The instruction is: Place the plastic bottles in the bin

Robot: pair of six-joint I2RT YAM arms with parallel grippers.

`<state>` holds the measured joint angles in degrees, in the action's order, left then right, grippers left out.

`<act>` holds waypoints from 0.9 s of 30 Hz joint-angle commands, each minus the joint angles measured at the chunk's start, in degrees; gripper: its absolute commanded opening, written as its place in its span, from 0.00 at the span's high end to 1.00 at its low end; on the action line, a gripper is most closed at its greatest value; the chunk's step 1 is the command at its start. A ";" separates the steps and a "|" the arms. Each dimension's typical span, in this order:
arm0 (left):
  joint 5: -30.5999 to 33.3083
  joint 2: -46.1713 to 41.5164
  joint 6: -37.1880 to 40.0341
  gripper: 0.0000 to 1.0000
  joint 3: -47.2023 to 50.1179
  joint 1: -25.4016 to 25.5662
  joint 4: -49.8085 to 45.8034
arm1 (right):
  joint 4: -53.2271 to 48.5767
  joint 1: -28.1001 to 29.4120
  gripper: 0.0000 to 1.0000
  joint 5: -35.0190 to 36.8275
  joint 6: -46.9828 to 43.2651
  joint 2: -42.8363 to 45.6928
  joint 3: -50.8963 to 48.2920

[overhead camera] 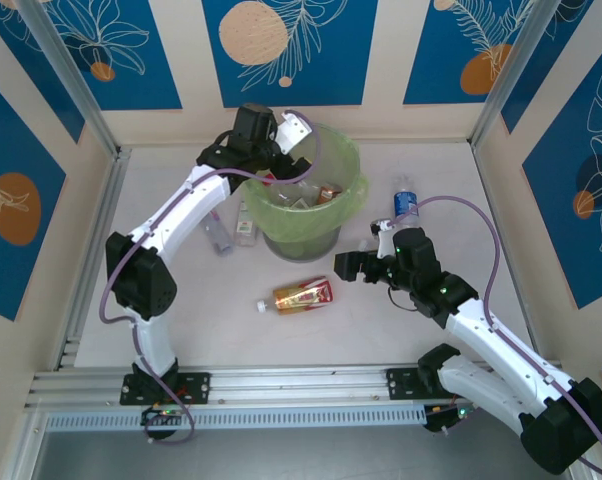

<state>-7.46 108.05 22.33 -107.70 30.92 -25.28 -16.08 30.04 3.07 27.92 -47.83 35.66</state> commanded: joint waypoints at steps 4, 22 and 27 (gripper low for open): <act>-5.99 -4.87 -4.88 0.06 2.39 0.45 1.77 | -0.18 0.46 0.00 0.10 0.80 -0.23 0.62; 1.09 -19.02 -24.68 0.00 15.78 0.30 11.83 | -3.65 5.59 0.01 -7.90 -14.08 -10.33 4.94; 7.02 -24.52 -28.44 0.00 21.27 0.37 13.16 | -4.63 9.40 0.01 -7.52 -22.74 -11.68 5.57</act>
<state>-5.43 86.74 -1.93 -88.82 30.94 -14.90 -18.83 37.74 -3.29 12.88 -58.92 39.16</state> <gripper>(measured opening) 0.995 0.993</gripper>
